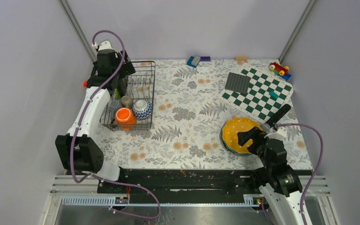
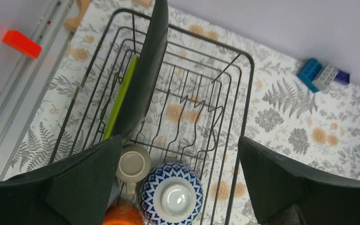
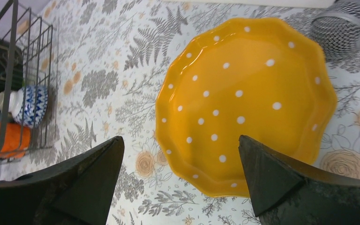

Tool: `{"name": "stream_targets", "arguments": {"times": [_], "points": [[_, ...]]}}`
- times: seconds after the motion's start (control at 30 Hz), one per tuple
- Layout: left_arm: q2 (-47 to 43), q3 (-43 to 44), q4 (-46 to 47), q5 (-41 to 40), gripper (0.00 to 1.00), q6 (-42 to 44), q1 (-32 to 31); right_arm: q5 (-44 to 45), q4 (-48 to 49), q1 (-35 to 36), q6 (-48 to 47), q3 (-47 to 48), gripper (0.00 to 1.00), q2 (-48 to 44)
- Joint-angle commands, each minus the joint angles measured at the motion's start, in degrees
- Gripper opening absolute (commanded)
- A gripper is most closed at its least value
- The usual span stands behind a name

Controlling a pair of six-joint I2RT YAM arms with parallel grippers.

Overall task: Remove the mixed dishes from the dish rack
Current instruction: Pick up the plate from the dish rack.

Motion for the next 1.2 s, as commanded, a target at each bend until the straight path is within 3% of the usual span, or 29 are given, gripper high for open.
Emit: {"name": "stream_targets", "arguments": {"times": [0.0, 0.23, 0.43, 0.83, 1.03, 1.17], "points": [[4.31, 6.0, -4.47, 7.41, 0.99, 3.19, 2.43, -5.43, 4.88, 0.0, -3.74, -0.69, 1.0, 1.16], [14.51, 15.62, -10.42, 7.71, 0.93, 4.57, 4.56, -6.37, 4.97, -0.01, -3.75, -1.45, 1.0, -0.76], [16.66, 17.33, -10.38, 7.05, 0.93, 6.93, 5.17, -6.23, 5.06, -0.01, -3.65, -1.85, 1.0, -1.62], [11.92, 16.9, -6.88, 11.88, 0.93, 8.23, 5.85, -6.37, 5.09, -0.01, -3.7, -1.76, 1.0, -0.95], [9.31, 15.97, -5.47, 3.98, 0.93, 7.56, 5.97, -6.6, 5.03, -0.01, -3.65, -1.84, 1.0, -1.01], [10.36, 15.66, -5.58, 5.36, 0.94, 7.9, 6.52, -6.73, 5.06, 0.01, -3.51, -2.06, 1.0, -1.17]]}}
